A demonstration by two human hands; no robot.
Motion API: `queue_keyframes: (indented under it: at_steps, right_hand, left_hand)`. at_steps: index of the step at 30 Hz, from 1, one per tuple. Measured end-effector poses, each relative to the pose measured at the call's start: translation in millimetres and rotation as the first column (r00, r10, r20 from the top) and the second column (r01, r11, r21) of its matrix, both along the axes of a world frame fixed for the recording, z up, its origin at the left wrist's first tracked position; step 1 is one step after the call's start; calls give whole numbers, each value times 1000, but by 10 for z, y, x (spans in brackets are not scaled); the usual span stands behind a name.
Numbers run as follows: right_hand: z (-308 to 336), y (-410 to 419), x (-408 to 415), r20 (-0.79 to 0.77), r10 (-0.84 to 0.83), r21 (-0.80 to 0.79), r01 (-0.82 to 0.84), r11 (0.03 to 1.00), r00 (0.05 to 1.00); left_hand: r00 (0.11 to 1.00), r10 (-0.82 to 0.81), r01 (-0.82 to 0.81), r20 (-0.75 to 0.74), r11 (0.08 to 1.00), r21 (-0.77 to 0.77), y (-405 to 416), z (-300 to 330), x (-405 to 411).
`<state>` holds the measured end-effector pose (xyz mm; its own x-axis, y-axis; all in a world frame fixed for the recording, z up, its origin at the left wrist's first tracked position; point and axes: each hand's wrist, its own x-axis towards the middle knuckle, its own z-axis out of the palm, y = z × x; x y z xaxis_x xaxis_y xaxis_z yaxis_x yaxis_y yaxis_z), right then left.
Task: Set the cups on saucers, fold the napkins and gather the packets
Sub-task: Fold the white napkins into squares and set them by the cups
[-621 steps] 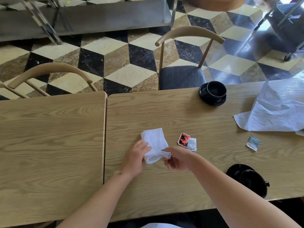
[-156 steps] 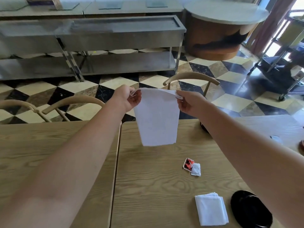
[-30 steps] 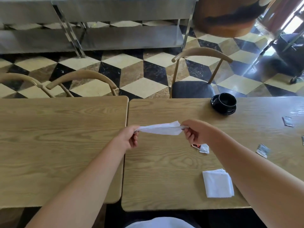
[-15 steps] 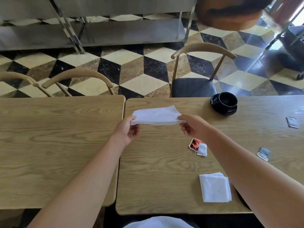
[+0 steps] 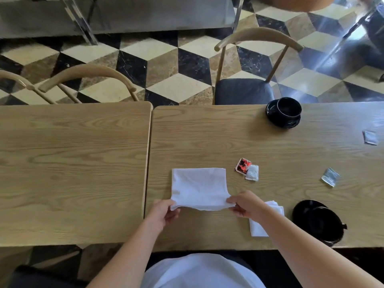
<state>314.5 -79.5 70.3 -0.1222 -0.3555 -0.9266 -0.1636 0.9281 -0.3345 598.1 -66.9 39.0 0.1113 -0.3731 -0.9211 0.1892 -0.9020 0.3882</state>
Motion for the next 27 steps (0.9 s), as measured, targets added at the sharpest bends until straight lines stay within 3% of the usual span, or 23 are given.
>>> queue_keyframes:
  at_steps: [4, 10, 13, 15, 17, 20, 23, 27]
  right_hand:
    - [-9, -227, 59, 31, -31, -113, 35, 993, 999]
    - [-122, -510, 117, 152, -303, 36, 301, 953, 941]
    - [-246, -610, 100, 180, -325, 77, 316, 946, 929]
    - [-296, -659, 123, 121, -248, 73, 241, 968, 961]
    - [-360, -701, 129, -19, -55, 17, 55, 998, 998]
    - [-475, -752, 75, -221, 215, -100, -241, 965, 951]
    - [-555, -792, 23, -316, 280, -162, -342, 926, 907]
    - [-632, -839, 29, -376, 295, -198, -387, 900, 878]
  left_hand:
    - [1000, 3, -4, -9, 995, -104, -329, 102, -74]
    - [993, -24, 23, -115, 1000, -7, -708, 65, -128]
    - [969, -240, 237, 54, 970, 56, -794, -56, -122]
    - [901, -380, 373, 206, 925, 77, -820, -150, -118]
    - [849, -441, 439, 290, 895, 76, -827, -225, -111]
    - [830, -436, 459, 347, 888, 17, -860, -268, -120]
    - [774, -435, 502, 461, 864, -28, -930, -297, -132]
    - [758, -439, 496, 482, 868, 10, -954, -359, -149]
